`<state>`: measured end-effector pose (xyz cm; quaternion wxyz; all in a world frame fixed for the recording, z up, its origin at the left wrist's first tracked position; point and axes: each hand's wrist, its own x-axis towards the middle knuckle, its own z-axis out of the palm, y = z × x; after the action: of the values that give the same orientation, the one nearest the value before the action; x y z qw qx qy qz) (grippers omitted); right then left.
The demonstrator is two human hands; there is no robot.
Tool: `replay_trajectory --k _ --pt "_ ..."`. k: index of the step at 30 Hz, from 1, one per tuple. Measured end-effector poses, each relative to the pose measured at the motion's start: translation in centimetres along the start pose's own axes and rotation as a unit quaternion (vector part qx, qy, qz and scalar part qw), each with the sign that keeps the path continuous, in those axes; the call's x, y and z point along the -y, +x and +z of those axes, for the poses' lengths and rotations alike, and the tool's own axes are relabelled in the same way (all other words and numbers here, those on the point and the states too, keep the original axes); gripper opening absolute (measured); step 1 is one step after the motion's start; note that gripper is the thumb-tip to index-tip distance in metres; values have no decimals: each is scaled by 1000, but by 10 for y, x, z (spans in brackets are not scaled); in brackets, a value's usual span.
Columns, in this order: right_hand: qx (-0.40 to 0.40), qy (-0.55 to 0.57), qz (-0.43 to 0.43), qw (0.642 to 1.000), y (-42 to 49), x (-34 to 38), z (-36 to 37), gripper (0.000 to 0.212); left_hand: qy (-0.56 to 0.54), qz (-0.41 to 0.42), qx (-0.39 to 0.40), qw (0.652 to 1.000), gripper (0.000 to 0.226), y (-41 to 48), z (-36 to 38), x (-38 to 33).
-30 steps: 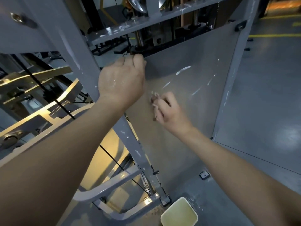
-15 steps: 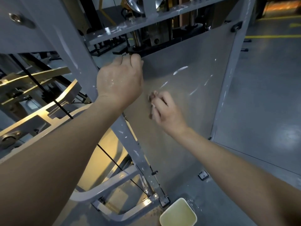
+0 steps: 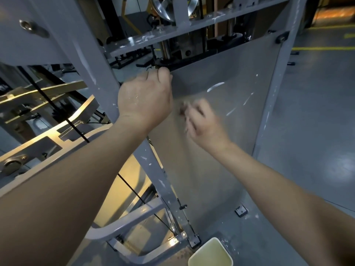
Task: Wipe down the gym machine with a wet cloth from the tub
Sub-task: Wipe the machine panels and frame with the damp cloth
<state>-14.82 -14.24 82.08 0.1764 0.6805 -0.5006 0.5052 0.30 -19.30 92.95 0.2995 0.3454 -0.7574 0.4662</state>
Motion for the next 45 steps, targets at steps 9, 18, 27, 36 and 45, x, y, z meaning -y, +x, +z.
replay_trajectory --k 9,18,27,36,45 --pt "29 1 28 999 -24 0 0 24 6 -2 -6 1000 29 1 0 1" --pt "34 10 56 998 -42 -7 2 27 5 -5 12 1000 23 3 -6 1" --pt "17 25 72 997 -47 0 2 23 -12 -11 14 1000 26 2 -5 1" --pt "-75 65 146 984 -19 -3 -6 22 -15 -13 29 999 25 1 -6 1" --pt "7 94 227 969 -64 11 -38 15 -39 -13 38 998 25 1 -7 0"
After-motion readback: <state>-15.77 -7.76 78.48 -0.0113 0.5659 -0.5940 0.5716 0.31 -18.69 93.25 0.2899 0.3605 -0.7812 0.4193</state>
